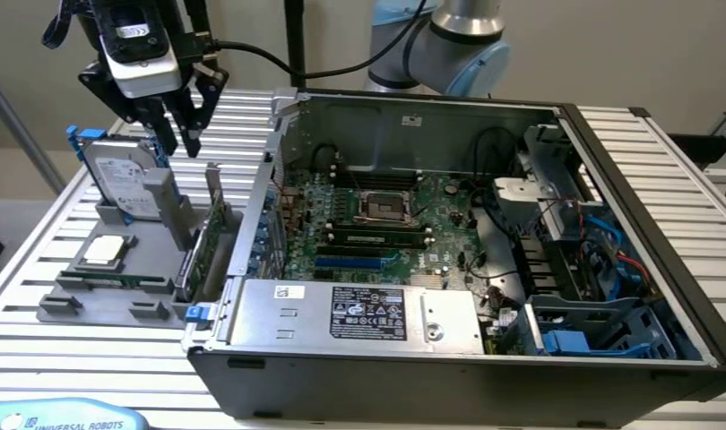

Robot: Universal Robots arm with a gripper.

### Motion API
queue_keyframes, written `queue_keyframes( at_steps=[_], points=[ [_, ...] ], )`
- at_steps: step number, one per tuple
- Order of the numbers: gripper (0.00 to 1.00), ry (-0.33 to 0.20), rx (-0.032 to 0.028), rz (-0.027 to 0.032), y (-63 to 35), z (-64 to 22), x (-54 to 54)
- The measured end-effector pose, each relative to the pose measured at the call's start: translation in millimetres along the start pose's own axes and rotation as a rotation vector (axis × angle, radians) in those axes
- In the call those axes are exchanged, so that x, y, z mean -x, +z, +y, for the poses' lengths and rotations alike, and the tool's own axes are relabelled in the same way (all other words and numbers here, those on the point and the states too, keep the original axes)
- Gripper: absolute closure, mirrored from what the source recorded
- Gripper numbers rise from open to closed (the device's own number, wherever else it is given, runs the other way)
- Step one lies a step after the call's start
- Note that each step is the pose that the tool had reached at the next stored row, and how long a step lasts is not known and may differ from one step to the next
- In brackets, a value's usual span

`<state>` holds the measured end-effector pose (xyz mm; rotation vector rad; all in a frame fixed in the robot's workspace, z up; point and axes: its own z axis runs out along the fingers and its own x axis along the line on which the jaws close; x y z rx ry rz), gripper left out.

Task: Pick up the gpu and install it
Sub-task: 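Pick up the gpu and move the gpu toward the slot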

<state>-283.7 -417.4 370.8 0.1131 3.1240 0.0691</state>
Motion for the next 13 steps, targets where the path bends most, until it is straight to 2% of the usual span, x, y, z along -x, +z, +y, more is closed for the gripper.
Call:
queue_keyframes(
  at_steps=[2,3,4,13],
  points=[
    [0.58,0.000,0.0000,0.0000,0.0,0.0,0.0],
    [0.58,0.000,0.0000,0.0000,0.0,0.0,0.0],
    [0.52,0.000,-0.0002,0.0002,0.1,0.0,0.0],
    [0.52,0.006,-0.0004,0.0005,14.9,-3.2,-6.3]
  ],
)
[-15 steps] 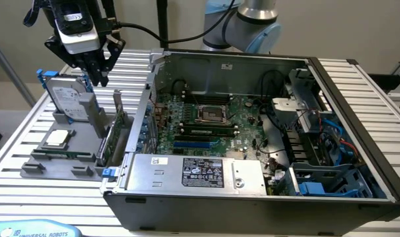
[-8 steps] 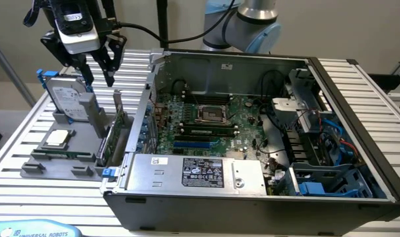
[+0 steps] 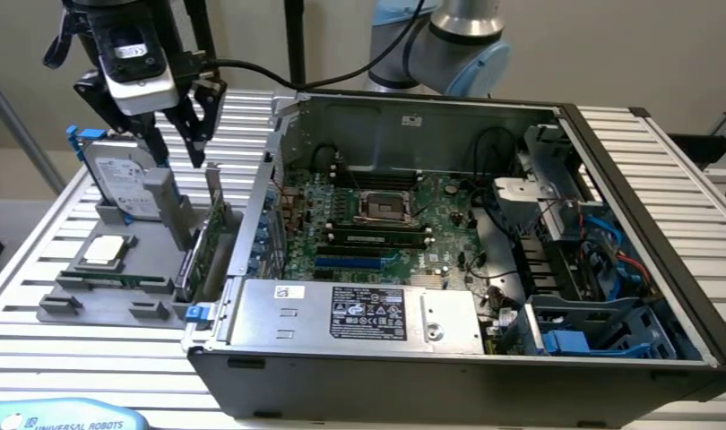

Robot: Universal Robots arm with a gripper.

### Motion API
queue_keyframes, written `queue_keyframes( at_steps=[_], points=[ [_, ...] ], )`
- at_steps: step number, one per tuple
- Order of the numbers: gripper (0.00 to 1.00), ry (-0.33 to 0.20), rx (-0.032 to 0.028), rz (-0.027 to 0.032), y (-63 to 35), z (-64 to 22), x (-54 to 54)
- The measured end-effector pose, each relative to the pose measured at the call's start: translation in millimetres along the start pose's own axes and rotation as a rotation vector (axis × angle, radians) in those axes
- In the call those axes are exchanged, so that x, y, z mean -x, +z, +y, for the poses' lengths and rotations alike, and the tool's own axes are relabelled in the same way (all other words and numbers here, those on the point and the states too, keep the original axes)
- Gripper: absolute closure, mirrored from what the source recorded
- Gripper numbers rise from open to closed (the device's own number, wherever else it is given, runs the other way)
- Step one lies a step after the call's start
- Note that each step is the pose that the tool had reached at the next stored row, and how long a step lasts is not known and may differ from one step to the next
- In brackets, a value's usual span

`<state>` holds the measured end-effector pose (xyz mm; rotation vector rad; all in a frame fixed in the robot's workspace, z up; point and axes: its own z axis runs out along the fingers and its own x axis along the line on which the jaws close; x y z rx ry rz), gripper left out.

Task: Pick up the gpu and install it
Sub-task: 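Pick up the gpu and move the gpu toward the slot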

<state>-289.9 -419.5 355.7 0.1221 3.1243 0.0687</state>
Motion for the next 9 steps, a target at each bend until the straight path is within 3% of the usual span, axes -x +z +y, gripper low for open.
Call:
queue_keyframes(
  at_steps=[6,9],
  points=[
    [0.52,0.003,-0.0002,-0.0004,10.6,-7.4,-1.8],
    [0.52,0.009,0.0002,-0.0044,15.9,-14.0,-1.3]
  ],
)
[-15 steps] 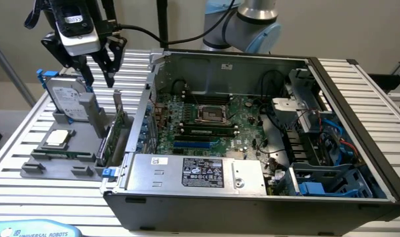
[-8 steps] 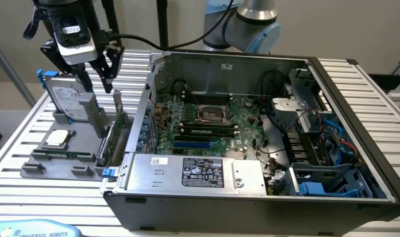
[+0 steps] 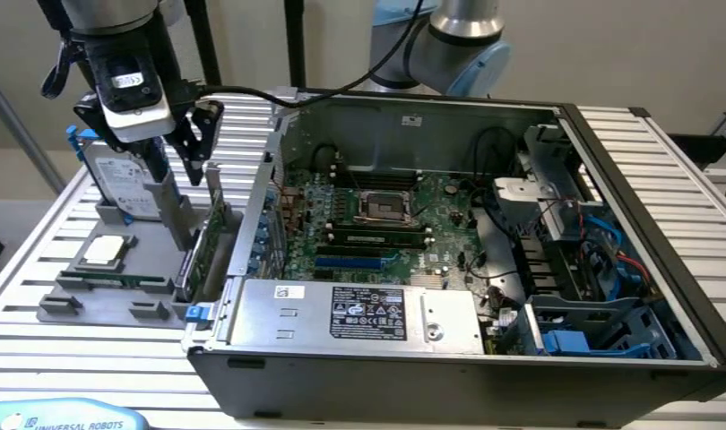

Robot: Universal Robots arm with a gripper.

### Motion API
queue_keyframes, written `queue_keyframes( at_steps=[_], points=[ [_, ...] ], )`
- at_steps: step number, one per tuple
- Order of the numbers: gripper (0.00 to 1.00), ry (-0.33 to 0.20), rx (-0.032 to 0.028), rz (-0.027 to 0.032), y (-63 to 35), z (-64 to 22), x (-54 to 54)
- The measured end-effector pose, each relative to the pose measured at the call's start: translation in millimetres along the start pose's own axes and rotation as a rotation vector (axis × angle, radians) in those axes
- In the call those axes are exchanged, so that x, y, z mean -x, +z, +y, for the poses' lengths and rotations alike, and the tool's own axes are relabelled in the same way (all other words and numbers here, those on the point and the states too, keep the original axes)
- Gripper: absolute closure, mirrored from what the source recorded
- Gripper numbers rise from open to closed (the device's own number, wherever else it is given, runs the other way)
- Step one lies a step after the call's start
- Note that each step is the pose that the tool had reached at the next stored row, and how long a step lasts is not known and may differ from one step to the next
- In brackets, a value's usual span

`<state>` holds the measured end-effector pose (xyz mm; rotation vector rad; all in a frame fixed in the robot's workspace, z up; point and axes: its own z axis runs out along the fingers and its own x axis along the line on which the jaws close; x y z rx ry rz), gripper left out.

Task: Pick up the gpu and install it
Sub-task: 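Pick up the gpu and move the gpu toward the slot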

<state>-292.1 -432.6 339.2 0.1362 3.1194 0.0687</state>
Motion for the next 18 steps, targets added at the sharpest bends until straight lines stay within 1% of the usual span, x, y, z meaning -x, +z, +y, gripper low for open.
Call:
queue_keyframes(
  at_steps=[3,7,13,18],
  points=[
    [0.52,0.009,0.0003,-0.0044,5.3,-5.3,0.4],
    [0.52,0.031,0.0001,-0.0090,12.4,-8.7,0.5],
    [0.52,0.040,0.0001,-0.0097,23.5,-9.4,5.9],
    [0.52,0.040,0.0000,-0.0096,32.4,-10.1,6.5]
  ],
)
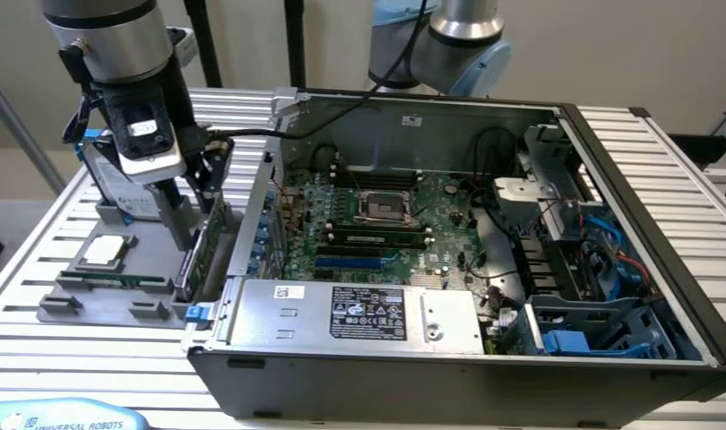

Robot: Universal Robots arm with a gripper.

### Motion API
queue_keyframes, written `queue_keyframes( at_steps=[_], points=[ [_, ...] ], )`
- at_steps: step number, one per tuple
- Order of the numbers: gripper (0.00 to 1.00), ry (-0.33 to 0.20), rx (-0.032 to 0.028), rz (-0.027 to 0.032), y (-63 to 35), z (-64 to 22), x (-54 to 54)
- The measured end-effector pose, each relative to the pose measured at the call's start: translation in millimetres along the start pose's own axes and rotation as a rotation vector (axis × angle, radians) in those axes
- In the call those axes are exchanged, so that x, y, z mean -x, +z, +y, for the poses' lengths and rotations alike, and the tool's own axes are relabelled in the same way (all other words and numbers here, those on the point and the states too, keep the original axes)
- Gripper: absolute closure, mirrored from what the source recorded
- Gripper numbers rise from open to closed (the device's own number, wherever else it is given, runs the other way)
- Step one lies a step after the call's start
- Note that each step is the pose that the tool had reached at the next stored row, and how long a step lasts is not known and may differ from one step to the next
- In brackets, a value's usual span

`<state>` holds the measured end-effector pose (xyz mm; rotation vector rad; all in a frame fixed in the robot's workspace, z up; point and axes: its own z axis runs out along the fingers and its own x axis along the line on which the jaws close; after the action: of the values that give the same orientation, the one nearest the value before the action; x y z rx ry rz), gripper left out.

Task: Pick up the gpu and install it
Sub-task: 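Pick up the gpu and move the gpu toward the slot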

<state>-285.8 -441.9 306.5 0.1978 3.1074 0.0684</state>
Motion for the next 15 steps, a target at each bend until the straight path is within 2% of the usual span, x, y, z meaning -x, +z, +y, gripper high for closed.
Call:
queue_keyframes(
  at_steps=[15],
  points=[
    [0.52,0.000,-0.0001,0.0001,27.1,-2.0,-4.3]
  ],
)
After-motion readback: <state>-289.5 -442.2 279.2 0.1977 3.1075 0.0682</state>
